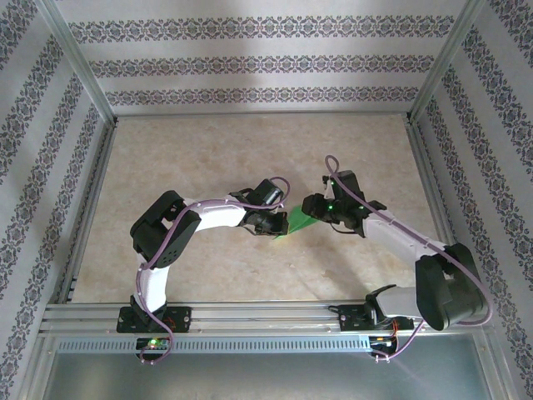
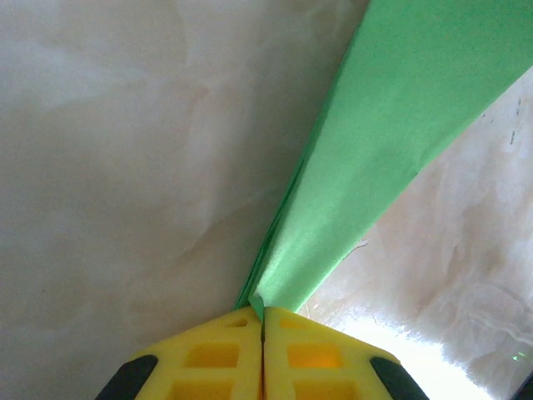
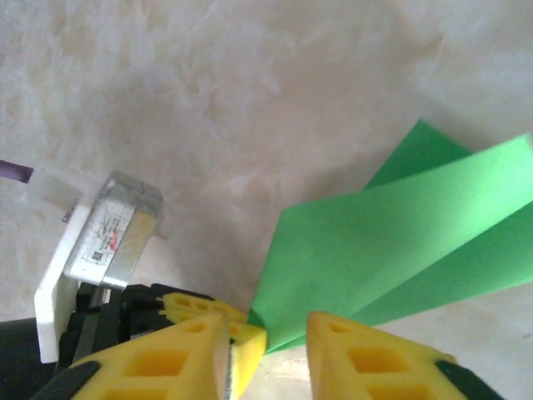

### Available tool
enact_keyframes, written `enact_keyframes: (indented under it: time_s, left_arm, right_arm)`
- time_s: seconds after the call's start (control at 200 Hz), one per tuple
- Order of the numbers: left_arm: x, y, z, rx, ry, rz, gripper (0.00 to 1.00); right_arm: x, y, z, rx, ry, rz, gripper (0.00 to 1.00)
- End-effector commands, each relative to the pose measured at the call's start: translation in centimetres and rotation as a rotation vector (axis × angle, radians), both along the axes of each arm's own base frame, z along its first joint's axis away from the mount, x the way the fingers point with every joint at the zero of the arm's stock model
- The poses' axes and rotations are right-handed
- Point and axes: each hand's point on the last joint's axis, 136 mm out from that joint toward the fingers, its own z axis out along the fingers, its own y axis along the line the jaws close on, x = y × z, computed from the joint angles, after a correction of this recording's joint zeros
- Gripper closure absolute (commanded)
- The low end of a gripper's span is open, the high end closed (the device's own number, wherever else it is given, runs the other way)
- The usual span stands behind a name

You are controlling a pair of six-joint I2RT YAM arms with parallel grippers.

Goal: Fold a paper plane with a square sheet of paper (pick it up from the middle)
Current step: Fold the wing for the fifth time at the center of the table.

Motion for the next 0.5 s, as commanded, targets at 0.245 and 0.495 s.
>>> enact_keyframes:
  time_s: [0.245, 0.495]
  left_arm:
    - [-0.6, 1.3, -1.6, 0.06, 0.053, -0.004, 0.92]
    - [-0.6, 1.4, -1.7, 0.06, 0.054, -0.002, 0.92]
  right_arm:
    - [-0.3, 3.4, -3.7, 0.063, 0.138, -0.032, 0.82]
    - [-0.1, 4.0, -5.5, 0.075, 0.182, -0.035, 0.83]
